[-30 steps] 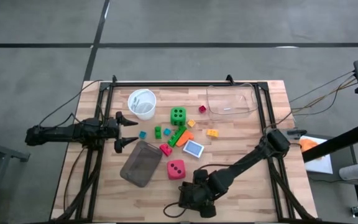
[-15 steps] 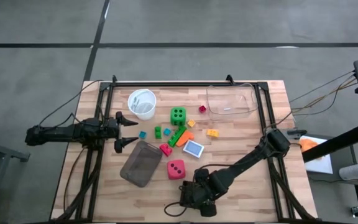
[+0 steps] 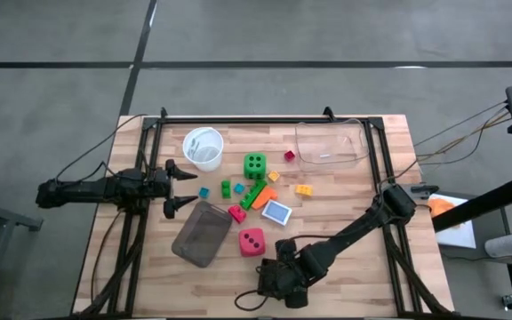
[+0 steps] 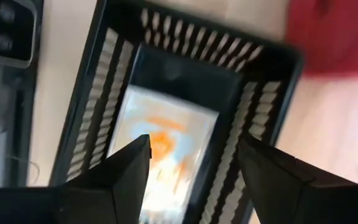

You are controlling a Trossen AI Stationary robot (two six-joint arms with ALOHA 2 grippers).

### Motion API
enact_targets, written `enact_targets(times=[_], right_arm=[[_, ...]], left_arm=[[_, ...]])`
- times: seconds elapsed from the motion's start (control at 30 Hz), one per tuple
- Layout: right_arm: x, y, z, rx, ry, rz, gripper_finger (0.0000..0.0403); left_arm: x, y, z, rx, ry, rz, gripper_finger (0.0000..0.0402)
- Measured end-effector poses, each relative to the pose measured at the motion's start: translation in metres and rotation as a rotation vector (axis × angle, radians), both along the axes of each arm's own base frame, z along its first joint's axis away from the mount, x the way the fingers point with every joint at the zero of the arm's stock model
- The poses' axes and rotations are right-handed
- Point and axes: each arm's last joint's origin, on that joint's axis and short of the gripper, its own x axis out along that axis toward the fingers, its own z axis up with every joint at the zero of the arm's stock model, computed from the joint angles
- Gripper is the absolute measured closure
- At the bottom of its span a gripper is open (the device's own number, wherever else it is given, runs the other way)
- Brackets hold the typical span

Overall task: Pick & Place Toys
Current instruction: Put the blue deck of cards into the black bin

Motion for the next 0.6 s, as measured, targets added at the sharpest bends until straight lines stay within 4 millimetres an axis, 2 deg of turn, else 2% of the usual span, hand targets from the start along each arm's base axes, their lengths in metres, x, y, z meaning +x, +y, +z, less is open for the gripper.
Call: enact_targets(times=[0.1,0.2,0.37,0.5,0.6], right_arm=[[0.005,0.001,0.002,-0.037,-0.084,0.017,0.0166],[0.011,0.001,0.004,-0.072,-0.165,0.026,0.0146],[0.022,-0.002,0.009,-0.102,-0.271,0.039,0.0078],[0.034,-0.001,0.014,-0.115,-0.419,0.084,0.0019],[0.044,0.001,0.018,-0.119,-0.575,0.144,0.0009]], left_arm=[[0.0,0.0,0.0,0.0,0.0,0.0,0.0039],[0.0,0.0,0.0,0.0,0.0,0.0,0.0039],[0.0,0.0,0.0,0.0,0.0,0.0,0.0039],[0.0,0.0,0.0,0.0,-0.001,0.0,0.0039],[0.0,0.0,0.001,0.0,-0.006,0.0,0.0039]])
